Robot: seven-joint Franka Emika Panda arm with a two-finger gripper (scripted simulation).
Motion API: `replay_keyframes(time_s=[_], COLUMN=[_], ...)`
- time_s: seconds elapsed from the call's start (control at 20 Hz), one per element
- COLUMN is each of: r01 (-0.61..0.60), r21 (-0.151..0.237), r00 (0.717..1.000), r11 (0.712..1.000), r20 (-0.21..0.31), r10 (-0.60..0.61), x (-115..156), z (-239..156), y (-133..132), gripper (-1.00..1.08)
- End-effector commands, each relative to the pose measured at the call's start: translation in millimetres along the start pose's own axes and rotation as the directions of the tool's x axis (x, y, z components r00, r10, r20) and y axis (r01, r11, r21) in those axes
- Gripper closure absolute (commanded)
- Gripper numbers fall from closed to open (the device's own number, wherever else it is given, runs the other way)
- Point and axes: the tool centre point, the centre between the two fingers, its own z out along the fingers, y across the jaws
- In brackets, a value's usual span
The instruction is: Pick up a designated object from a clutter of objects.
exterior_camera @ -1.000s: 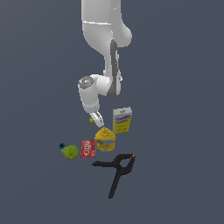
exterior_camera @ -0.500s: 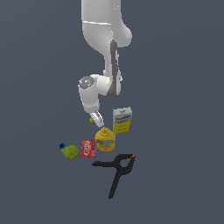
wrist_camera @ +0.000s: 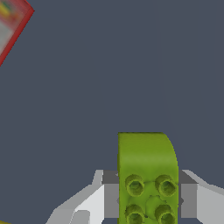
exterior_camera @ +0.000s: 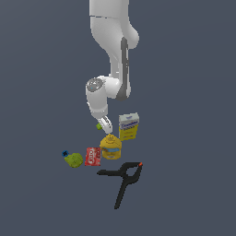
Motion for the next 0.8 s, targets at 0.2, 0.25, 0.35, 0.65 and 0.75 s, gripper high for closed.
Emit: replay_keyframes(time_s=[0.2, 0.25, 0.35, 0.65, 0.75], r01=[0.000, 0.000, 0.000, -0.001, -0.002], r21=[0.000, 0.000, 0.000, -0.002, -0.003], r00=[1.000, 1.000, 1.000, 1.000, 1.000], r11=[1.000, 1.000, 1.000, 1.000, 1.000], r20=[0.000, 0.000, -0.001, -0.003, -0.004], r10=[0.000, 0.000, 0.000, 0.001, 0.002], x=[-17, -20, -27, -52, -61], z=[-28, -33, -45, -88, -104], y=[-28, -33, -45, -88, -104], gripper=[1.08, 1.08, 1.08, 1.08, 1.08])
